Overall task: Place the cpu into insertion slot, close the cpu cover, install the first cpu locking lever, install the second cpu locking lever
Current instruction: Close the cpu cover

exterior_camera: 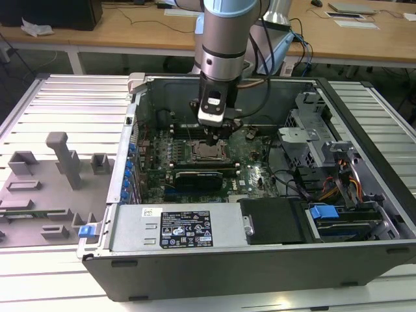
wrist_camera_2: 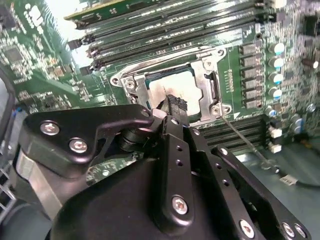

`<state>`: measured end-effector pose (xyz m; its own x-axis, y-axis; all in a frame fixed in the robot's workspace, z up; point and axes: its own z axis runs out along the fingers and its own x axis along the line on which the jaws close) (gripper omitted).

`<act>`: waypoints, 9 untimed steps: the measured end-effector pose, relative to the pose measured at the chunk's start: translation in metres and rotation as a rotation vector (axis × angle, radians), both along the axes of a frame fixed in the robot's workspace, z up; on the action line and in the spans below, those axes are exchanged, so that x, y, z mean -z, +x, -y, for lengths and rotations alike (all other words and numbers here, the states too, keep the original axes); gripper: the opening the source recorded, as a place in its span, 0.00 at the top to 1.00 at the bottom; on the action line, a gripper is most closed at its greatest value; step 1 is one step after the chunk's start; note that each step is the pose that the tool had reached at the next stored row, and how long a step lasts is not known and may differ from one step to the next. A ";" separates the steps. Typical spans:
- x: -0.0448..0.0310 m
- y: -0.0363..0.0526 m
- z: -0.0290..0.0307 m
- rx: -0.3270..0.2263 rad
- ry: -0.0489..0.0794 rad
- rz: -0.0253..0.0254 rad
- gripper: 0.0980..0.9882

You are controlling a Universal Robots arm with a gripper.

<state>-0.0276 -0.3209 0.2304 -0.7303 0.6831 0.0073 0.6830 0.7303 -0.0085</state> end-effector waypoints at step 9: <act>0.0006 0.0000 0.0000 -0.192 -0.004 -0.0001 0.99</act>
